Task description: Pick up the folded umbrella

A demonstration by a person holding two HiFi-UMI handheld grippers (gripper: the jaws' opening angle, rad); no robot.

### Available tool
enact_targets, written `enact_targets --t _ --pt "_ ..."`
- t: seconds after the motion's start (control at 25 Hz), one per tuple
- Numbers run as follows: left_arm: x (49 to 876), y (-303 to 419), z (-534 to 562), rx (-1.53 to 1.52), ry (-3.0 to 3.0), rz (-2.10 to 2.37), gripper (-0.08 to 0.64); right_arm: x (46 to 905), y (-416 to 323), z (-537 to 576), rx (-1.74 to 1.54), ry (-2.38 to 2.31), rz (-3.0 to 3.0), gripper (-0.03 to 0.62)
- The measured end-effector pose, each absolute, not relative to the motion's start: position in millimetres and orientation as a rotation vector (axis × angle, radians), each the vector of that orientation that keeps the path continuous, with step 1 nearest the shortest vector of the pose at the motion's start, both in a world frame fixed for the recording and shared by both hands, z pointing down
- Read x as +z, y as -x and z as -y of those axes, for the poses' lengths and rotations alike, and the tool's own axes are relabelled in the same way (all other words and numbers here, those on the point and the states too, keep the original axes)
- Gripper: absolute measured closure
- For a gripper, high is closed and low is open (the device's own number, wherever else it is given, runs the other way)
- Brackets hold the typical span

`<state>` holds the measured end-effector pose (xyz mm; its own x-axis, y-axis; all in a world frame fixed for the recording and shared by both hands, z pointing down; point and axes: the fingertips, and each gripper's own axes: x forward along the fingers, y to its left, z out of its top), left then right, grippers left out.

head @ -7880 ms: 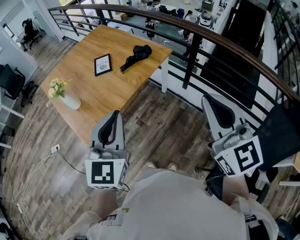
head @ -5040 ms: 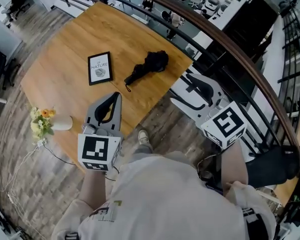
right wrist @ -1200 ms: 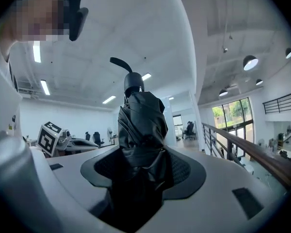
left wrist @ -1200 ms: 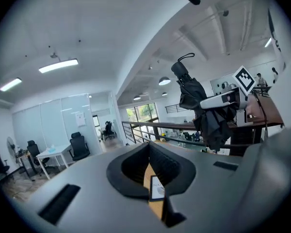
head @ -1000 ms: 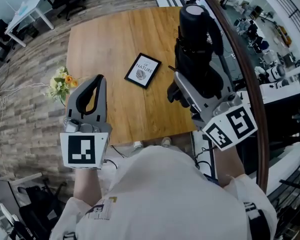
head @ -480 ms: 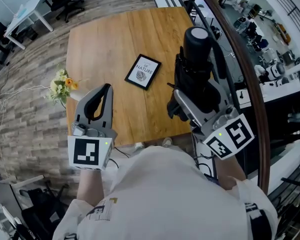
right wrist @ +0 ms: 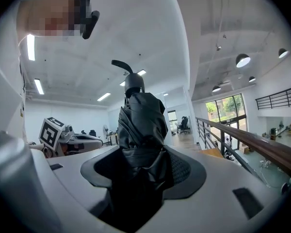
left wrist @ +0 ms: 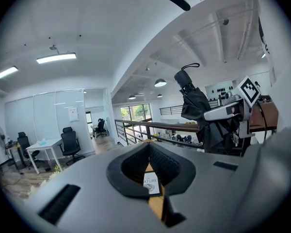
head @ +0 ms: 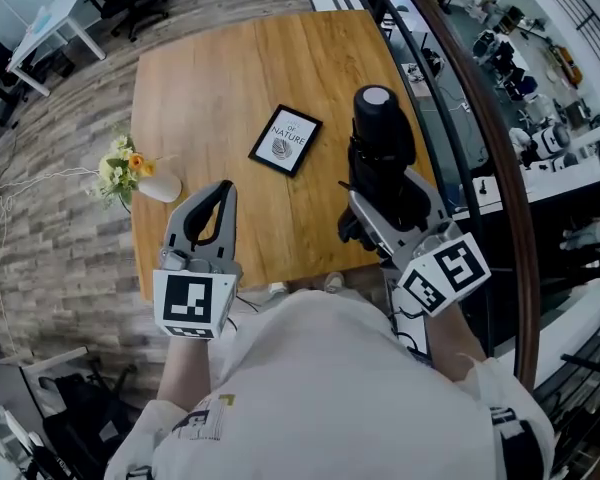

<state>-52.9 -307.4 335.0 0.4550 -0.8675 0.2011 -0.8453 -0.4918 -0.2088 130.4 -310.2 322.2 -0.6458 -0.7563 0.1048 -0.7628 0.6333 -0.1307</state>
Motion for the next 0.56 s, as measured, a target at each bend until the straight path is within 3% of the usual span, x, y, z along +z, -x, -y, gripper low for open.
enact_targets --t 0.56 --pt "338.0 44.2 312.1 -0.486 2.613 -1.496 0.543 326.8 -130.1 311.6 0.281 -1.290 2.796 0.316"
